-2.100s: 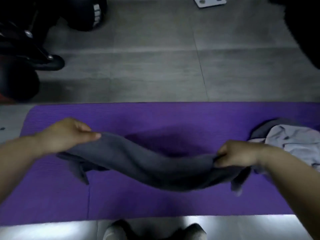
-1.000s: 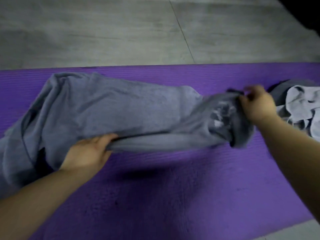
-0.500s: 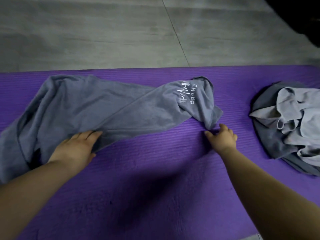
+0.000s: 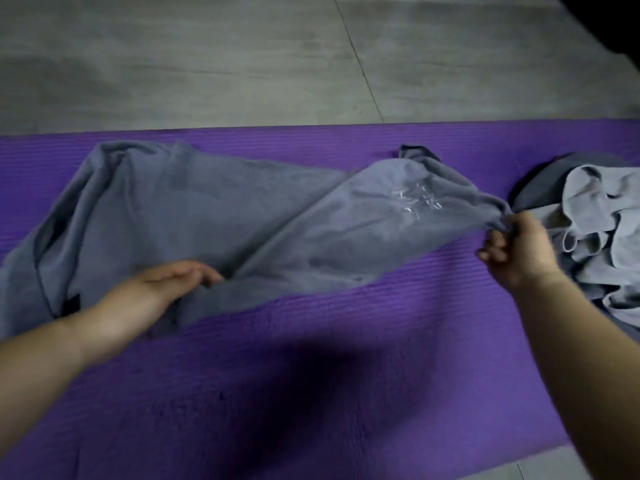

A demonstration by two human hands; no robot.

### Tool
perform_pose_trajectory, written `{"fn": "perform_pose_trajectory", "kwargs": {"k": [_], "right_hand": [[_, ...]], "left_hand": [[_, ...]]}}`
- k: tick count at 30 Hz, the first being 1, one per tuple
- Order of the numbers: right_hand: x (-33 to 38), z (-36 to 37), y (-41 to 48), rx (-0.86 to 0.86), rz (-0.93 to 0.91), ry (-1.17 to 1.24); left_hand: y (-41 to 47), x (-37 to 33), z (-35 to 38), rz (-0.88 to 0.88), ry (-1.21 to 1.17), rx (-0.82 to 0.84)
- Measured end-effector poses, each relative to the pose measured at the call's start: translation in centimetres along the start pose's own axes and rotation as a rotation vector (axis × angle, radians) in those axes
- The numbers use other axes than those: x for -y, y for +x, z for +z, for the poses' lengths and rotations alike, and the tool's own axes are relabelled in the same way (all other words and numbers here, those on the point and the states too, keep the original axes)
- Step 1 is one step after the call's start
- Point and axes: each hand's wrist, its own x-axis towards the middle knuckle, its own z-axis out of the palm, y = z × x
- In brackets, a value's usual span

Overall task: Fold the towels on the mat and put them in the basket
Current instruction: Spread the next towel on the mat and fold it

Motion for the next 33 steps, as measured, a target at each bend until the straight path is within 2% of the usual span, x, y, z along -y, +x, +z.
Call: {"fn": "perform_pose_trajectory", "kwargs": {"k": [1,3,4,5,7,8,9,10,12,14,17,19,21,23,25,28,31,33], "right_hand": [[0.7,-1.6,-0.4,0.021,0.009,-0.065],[2.0,-4.8,-1.0,0.061,0.098,-0.230],[2.6,-6.1,-1.4,0.071,0.187,-0.384],[2.8,-7.9,-0.9,0.036,0.288,-0.647],[2.3,-10.2,0.4,-0.014,0.425,-1.351],[1.8,-10.7,1.2,-0.050,0.351,-1.690],[1.4,-10.2,1.9,-0.062,0.187,-1.912],[0.9,-9.0,2.3,-0.080,0.076,-1.897],[-0.2,-6.0,2.7,-0.159,-0.113,-1.681],[-1.2,-2.2,2.7,-0.158,-0.220,-1.520],[-2.9,1.3,4.0,-0.008,-0.146,-1.351],[-3.8,1.6,4.8,0.017,-0.083,-1.374],[-3.8,1.2,5.1,0.005,-0.096,-1.421],[-3.4,0.8,5.2,-0.054,-0.128,-1.442],[-2.5,0.3,5.3,-0.190,-0.216,-1.382],[-1.1,0.3,5.7,-0.328,-0.377,-1.039],[-0.3,0.5,5.8,-0.183,-0.323,-0.735],[-0.6,-0.7,5.9,-0.158,-0.273,-0.864]], "left_hand": [[-0.6,-0.4,0.8,-0.044,-0.018,0.153],[-1.6,-0.3,2.5,-0.128,0.184,0.482],[-2.0,0.0,3.2,-0.156,0.349,0.606],[-2.3,0.3,3.9,-0.162,0.518,0.686],[-2.1,1.0,4.8,-0.114,0.741,0.693],[-1.7,1.1,5.0,-0.037,0.810,0.590],[-1.1,1.3,5.0,0.050,0.874,0.449],[-0.3,1.2,4.8,0.120,0.925,0.297],[1.9,1.1,4.0,0.201,0.961,0.056],[4.1,1.2,2.9,0.180,0.938,-0.063],[5.6,1.1,2.0,-0.014,0.869,-0.054],[5.7,1.3,2.2,-0.147,1.040,0.032],[5.7,1.5,2.9,-0.154,1.273,0.067],[5.7,1.5,3.5,-0.120,1.319,0.034],[6.6,1.4,2.5,-0.164,1.152,-0.128],[9.3,0.7,-1.7,0.020,0.812,-0.504],[10.8,-1.8,-4.5,0.015,0.697,-0.562],[9.8,-2.4,-3.3,0.004,0.844,-0.504]]}}
